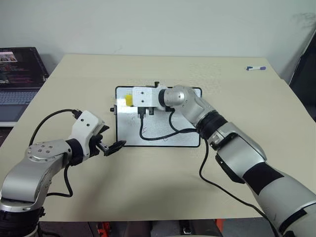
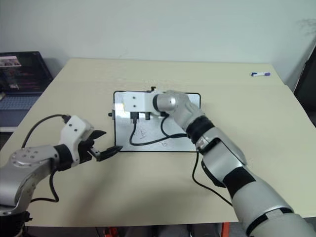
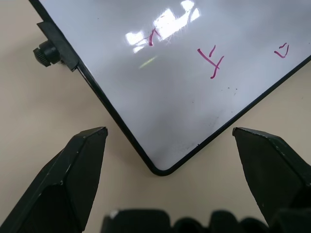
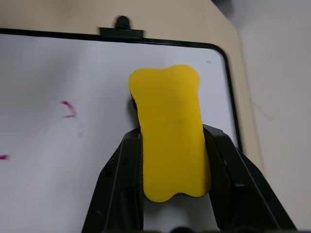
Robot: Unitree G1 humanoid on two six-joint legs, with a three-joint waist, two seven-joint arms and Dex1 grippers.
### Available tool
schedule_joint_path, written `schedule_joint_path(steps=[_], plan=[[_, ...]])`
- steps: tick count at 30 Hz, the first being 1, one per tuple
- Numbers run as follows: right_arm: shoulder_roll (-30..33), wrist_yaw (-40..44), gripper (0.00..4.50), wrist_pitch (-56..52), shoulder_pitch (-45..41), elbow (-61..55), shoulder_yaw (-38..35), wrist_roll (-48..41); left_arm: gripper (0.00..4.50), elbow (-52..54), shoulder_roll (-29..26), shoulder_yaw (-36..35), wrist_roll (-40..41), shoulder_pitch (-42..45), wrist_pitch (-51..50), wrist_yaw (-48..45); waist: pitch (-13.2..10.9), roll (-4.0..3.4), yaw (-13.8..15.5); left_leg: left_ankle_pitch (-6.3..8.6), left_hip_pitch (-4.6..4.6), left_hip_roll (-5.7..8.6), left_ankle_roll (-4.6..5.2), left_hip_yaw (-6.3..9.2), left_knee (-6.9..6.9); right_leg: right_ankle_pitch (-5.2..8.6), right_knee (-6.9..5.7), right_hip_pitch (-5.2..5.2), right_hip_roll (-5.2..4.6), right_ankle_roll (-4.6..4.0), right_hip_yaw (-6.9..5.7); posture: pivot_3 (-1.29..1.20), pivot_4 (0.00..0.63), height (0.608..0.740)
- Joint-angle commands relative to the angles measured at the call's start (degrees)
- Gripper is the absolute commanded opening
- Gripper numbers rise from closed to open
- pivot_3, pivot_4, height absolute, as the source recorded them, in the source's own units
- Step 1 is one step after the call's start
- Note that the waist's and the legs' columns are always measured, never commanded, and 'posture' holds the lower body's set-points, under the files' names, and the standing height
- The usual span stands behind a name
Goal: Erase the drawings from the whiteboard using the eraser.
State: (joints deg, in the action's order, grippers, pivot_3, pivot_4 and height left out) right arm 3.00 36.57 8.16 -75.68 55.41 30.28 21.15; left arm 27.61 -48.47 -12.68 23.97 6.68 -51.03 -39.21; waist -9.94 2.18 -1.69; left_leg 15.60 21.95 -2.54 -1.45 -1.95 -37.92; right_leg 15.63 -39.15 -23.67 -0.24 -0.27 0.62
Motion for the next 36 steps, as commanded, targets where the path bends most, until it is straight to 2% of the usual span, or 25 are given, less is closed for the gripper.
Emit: schedule_joint_path(steps=[1, 5, 6, 11, 14, 18, 24, 27, 30, 31, 36], plan=[[1.03, 2.38, 1.31, -0.64, 0.93, 1.83, -0.37, 0.86, 4.50, 1.92, 0.12, -0.26, 0.26, -0.08, 1.08, 0.40, 0.00, 0.00, -0.04, 0.00, 0.00, 0.01, 0.00, -0.02, 0.00, 0.00, 0.01, 0.00, -0.02, 0.00, 0.01, 0.00, 0.150, 0.740], [2.32, 12.97, 1.31, -2.42, 3.60, -0.68, 0.74, -0.04, 4.50, 2.01, 0.44, 0.02, 0.33, -0.26, 1.28, 0.65, 0.00, 0.00, -0.02, 0.00, -0.05, 0.02, 0.00, 0.00, 0.01, 0.00, 0.04, 0.08, -0.02, 0.00, -0.02, 0.00, 0.150, 0.740], [2.30, 13.51, 1.31, -2.79, 3.83, -1.27, -0.03, -0.68, 4.50, 2.05, 0.48, 0.05, 0.33, -0.31, 1.30, 0.66, 0.01, 0.00, -0.01, 0.00, -0.07, 0.02, 0.01, 0.02, 0.01, 0.00, 0.04, 0.12, -0.02, 0.01, -0.03, 0.00, 0.150, 0.740], [1.29, 1.65, 1.31, -2.17, -0.22, 1.95, -4.72, -1.09, 4.50, 2.05, 0.64, 0.48, 0.27, -0.52, 1.52, 0.76, -0.01, -0.02, -0.02, -0.01, -0.15, 0.01, -0.01, 0.07, -0.01, -0.02, 0.01, 0.19, -0.03, -0.03, -0.09, 0.00, 0.150, 0.740], [1.36, -2.63, 1.31, -1.69, -2.05, 4.36, -5.96, -0.96, 4.50, 2.04, 0.68, 0.74, 0.27, -0.65, 1.67, 0.76, -0.01, -0.01, 0.00, -0.05, -0.14, 0.01, -0.06, 0.09, -0.02, -0.05, 0.03, 0.18, -0.03, -0.08, -0.11, 0.00, 0.150, 0.740], [1.95, 1.77, 1.31, -1.11, -1.03, 4.21, -3.58, 0.52, 4.50, 1.74, 0.66, 0.98, 0.21, -0.71, 2.13, 0.61, -0.01, -0.02, -0.01, -0.05, -0.13, 0.01, -0.06, 0.08, 0.01, -0.05, 0.07, 0.18, -0.03, -0.08, -0.10, 0.00, 0.150, 0.740], [2.48, 10.65, 1.30, -0.11, 3.30, -3.15, 0.55, 2.15, 4.50, 1.03, 0.66, 1.43, 0.00, -0.98, 3.07, 0.42, 0.00, -0.01, -0.12, -0.04, -0.12, 0.01, -0.05, 0.07, 0.04, -0.05, 0.09, 0.18, -0.03, -0.08, -0.10, 0.00, 0.150, 0.740], [2.77, 8.90, 1.30, -0.24, 3.99, -5.19, 0.85, 3.30, 4.50, 0.69, 0.60, 1.45, -0.17, -1.57, 3.49, 0.25, -0.01, -0.02, -0.14, -0.04, -0.14, 0.00, -0.05, 0.08, 0.03, -0.04, 0.06, 0.18, -0.02, -0.08, -0.11, 0.00, 0.150, 0.740], [2.29, -2.63, 1.30, 2.47, 2.62, -4.31, -0.63, 5.25, 4.50, 0.52, 0.18, 0.47, 0.15, -3.66, 3.92, -0.51, -0.01, -0.03, -0.19, -0.04, -0.14, -0.01, -0.05, 0.08, 0.03, -0.05, 0.05, 0.17, -0.02, -0.08, -0.11, 0.00, 0.150, 0.740], [2.25, -3.39, 1.30, 3.05, 2.85, -4.59, -0.62, 5.42, 4.50, 0.37, -0.06, -0.10, 0.31, -4.70, 4.14, -0.99, -0.01, -0.03, -0.18, -0.04, -0.13, -0.01, -0.06, 0.07, 0.03, -0.05, 0.05, 0.14, -0.02, -0.08, -0.10, 0.00, 0.150, 0.740], [4.46, 4.97, 1.30, 6.01, 9.31, -9.98, 4.44, 7.44, 4.50, -0.06, -1.77, -1.35, -0.37, -9.33, 6.85, -3.43, -0.01, -0.02, 0.02, -0.04, -0.07, -0.01, -0.06, 0.08, 0.08, -0.01, 0.12, 0.11, -0.02, -0.13, -0.12, 0.00, 0.150, 0.740]])
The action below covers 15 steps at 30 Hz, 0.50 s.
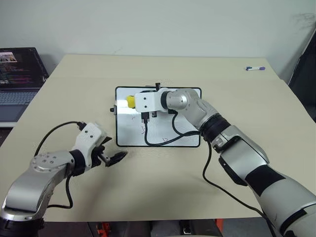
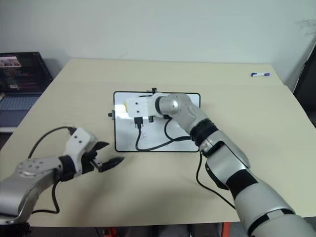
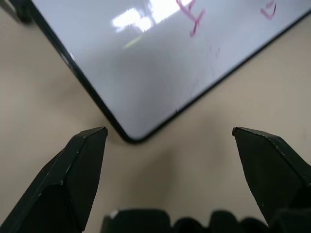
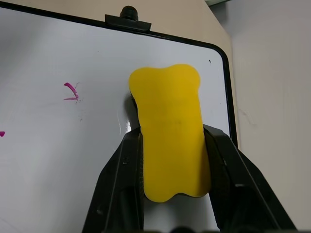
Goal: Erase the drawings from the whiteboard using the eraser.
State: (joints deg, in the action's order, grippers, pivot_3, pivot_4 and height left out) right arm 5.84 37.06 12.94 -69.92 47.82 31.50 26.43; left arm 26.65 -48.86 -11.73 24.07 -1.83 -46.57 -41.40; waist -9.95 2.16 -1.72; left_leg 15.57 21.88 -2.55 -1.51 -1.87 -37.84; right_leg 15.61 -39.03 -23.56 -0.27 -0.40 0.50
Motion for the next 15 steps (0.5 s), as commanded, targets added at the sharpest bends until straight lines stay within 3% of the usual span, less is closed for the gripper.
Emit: schedule_joint_path(steps=[1, 5, 9, 15], plan=[[2.20, 6.07, 1.30, 1.50, 5.21, -4.10, 4.22, 2.49, 4.50, 0.84, -1.57, -2.28, -0.58, -1.30, 2.78, -1.48, 0.00, 0.00, 0.05, 0.00, 0.00, 0.00, 0.00, 0.00, 0.00, 0.00, 0.00, 0.01, 0.00, 0.00, 0.00, 0.00, 0.150, 0.740], [2.45, 5.73, 1.30, -0.03, 6.70, -6.78, 4.31, 2.98, 4.50, 0.47, -1.18, -2.03, -0.49, -0.68, 3.27, -0.92, -0.01, -0.02, 0.03, -0.01, -0.07, 0.00, 0.01, 0.00, -0.04, 0.00, -0.05, 0.06, 0.00, 0.01, 0.00, 0.00, 0.150, 0.740], [1.01, -3.95, 1.30, -0.93, 3.14, -3.73, 0.54, 2.66, 4.50, 0.72, -1.20, -1.37, -0.11, -0.13, 3.38, -1.16, -0.02, -0.03, 0.03, -0.08, -0.08, 0.00, 0.04, 0.00, -0.08, 0.00, -0.08, 0.05, 0.00, 0.00, -0.01, 0.00, 0.150, 0.740], [2.57, 0.84, 1.30, -0.42, 5.49, -4.44, 1.02, 1.03, 4.50, 0.59, -1.18, -1.26, 0.13, 0.64, 3.39, -1.41, 0.00, 0.00, 0.04, -0.10, -0.04, 0.00, 0.02, -0.01, -0.03, 0.00, -0.04, 0.04, 0.00, 0.00, 0.00, 0.00, 0.150, 0.740]])
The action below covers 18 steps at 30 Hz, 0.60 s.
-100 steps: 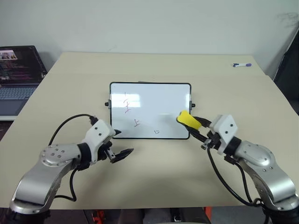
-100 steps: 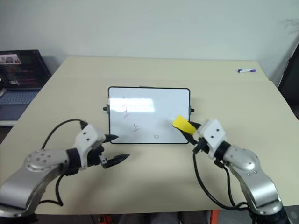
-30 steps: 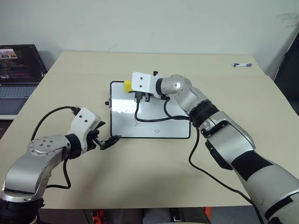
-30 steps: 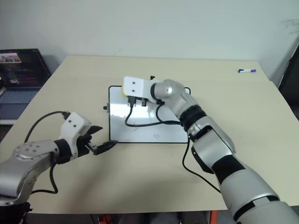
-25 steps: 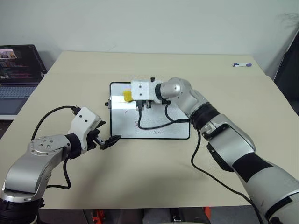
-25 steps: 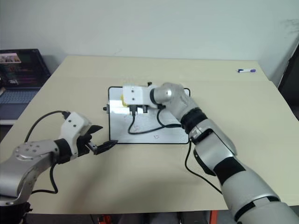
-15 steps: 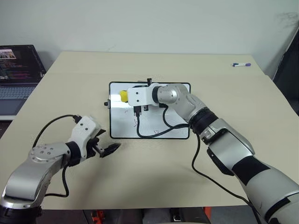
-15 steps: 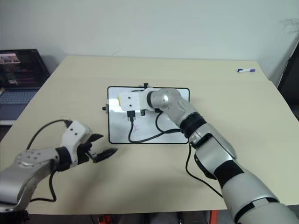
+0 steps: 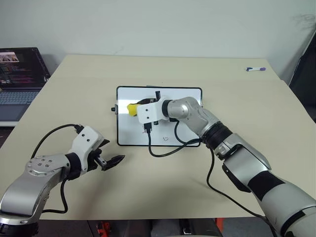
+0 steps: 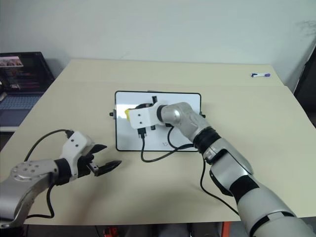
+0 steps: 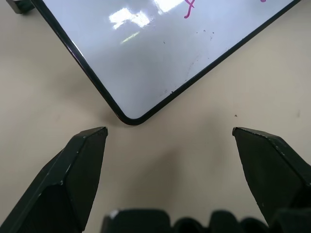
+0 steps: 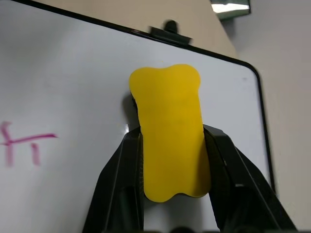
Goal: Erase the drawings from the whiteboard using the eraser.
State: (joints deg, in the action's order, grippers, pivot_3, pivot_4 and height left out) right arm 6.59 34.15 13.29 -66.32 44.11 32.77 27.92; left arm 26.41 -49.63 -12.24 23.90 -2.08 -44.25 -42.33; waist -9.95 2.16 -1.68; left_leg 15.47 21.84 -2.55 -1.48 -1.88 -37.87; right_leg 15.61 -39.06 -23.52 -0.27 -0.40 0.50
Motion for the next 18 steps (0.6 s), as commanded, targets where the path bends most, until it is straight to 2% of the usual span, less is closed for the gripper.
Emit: schedule_joint_path(steps=[1, 4, 7, 12, 15, 18], plan=[[2.16, 5.00, 1.30, -0.84, 2.90, -2.02, -0.23, -0.84, 4.50, 0.82, -0.34, -0.72, 0.30, 0.93, 1.11, -0.49, 0.01, 0.01, 0.01, 0.01, 0.00, 0.00, 0.00, 0.01, 0.02, 0.00, 0.00, 0.00, 0.00, 0.00, -0.01, 0.00, 0.150, 0.740], [1.97, 3.78, 1.30, -2.47, 5.34, -8.00, -4.11, -4.37, 4.50, 0.92, -0.15, -0.83, 0.15, 0.45, 1.57, -0.55, 0.00, 0.00, -0.01, 0.02, 0.04, 0.00, -0.01, 0.03, 0.04, 0.00, 0.03, 0.01, 0.00, 0.00, -0.03, 0.00, 0.150, 0.740], [1.02, 6.63, 1.30, -9.48, 8.50, -17.91, -10.19, -12.21, 4.50, 1.31, 0.52, -1.54, 0.76, -0.26, 2.93, -1.17, -0.01, -0.01, -0.03, 0.03, 0.08, -0.01, -0.01, 0.03, 0.03, 0.00, 0.02, -0.02, 0.00, 0.01, -0.02, 0.00, 0.150, 0.740], [5.01, 18.24, 1.30, -31.13, 22.67, -48.49, -18.19, -32.91, 4.50, 2.92, 3.20, -3.97, 1.38, -4.58, 10.13, -3.19, -0.02, -0.02, 0.07, 0.09, 0.25, -0.05, -0.08, 0.10, 0.06, 0.04, 0.10, -0.12, -0.01, 0.05, -0.09, 0.00, 0.150, 0.740], [9.26, 19.16, 1.30, -36.72, 30.03, -57.76, -19.79, -36.66, 4.50, 2.08, 3.56, -4.94, 1.23, -7.63, 11.79, -3.78, -0.02, -0.02, 0.14, 0.16, 0.29, -0.04, -0.11, 0.14, 0.06, 0.10, 0.15, -0.12, -0.07, 0.10, -0.15, 0.00, 0.150, 0.740], [13.24, 18.17, 1.30, -37.63, 37.57, -64.19, -21.56, -38.31, 4.50, 1.33, 3.51, -6.00, 2.07, -10.67, 12.91, -5.52, -0.03, -0.05, 0.12, 0.16, 0.25, -0.03, -0.11, 0.13, 0.05, 0.12, 0.14, -0.10, -0.10, 0.08, -0.18, 0.00, 0.150, 0.740]])
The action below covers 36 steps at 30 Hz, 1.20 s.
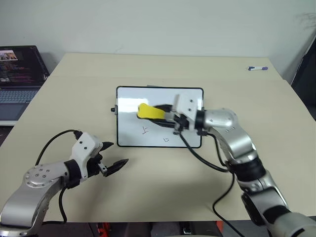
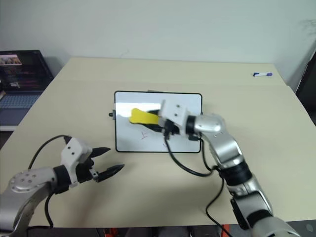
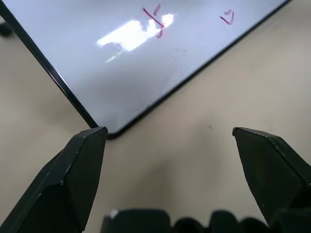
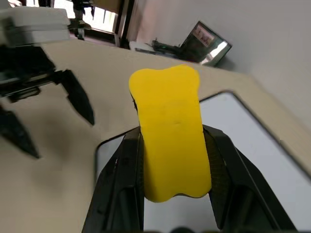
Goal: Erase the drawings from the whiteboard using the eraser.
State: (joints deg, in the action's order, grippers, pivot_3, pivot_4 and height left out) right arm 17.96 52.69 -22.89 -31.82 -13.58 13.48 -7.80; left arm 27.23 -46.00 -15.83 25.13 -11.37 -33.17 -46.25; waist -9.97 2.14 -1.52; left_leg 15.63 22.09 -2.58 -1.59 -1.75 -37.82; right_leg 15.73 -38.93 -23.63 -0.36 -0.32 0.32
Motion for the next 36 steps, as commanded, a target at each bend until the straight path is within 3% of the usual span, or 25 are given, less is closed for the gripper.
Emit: schedule_joint_path(steps=[1, 9, 20, 26, 36], plan=[[3.31, -0.59, 1.30, -2.16, 5.22, -8.15, -2.75, -3.03, 4.50, 0.40, -0.26, -2.57, 0.48, -2.23, 2.87, -2.18, -0.05, -0.07, -0.04, 0.00, -0.03, 0.00, 0.00, -0.03, 0.00, 0.02, -0.02, 0.01, 0.00, -0.03, 0.01, 0.00, 0.150, 0.740], [11.12, -4.04, 1.30, 0.74, 18.96, -12.52, -6.24, -1.40, 4.50, 2.56, -0.12, -3.38, 0.62, -3.48, 3.03, -1.01, -0.03, -0.03, -0.13, -0.01, -0.17, -0.01, 0.01, -0.11, -0.02, 0.28, -0.04, 0.08, 0.09, 0.15, 0.07, 0.00, 0.150, 0.740], [11.88, -7.18, 1.30, 8.42, 17.88, -9.48, -1.05, 4.34, 4.50, 2.95, 0.38, -0.28, 1.62, 2.34, -1.55, 1.97, -0.03, -0.01, -0.21, 0.00, -0.17, 0.00, 0.00, -0.13, -0.01, 0.33, -0.03, 0.09, 0.19, 0.26, 0.19, 0.00, 0.150, 0.740], [6.31, -11.04, 1.30, 9.88, 8.68, -3.38, 5.96, 11.34, 4.50, 1.10, 0.87, 0.12, 0.55, 0.61, 0.82, 1.25, -0.03, -0.01, -0.51, -0.01, -0.23, -0.02, 0.00, -0.15, -0.01, 0.31, -0.07, 0.09, 0.22, 0.23, 0.23, 0.00, 0.150, 0.740], [-0.60, -15.53, 1.30, 16.52, -8.31, 17.77, 16.01, 25.41, 4.50, -1.75, 1.28, 2.23, -1.15, 0.96, 3.82, 0.49, -0.02, 0.01, -0.04, 0.00, -0.13, 0.01, 0.01, -0.15, -0.04, 0.16, -0.04, 0.03, 0.20, -0.03, 0.23, 0.00, 0.150, 0.740]])
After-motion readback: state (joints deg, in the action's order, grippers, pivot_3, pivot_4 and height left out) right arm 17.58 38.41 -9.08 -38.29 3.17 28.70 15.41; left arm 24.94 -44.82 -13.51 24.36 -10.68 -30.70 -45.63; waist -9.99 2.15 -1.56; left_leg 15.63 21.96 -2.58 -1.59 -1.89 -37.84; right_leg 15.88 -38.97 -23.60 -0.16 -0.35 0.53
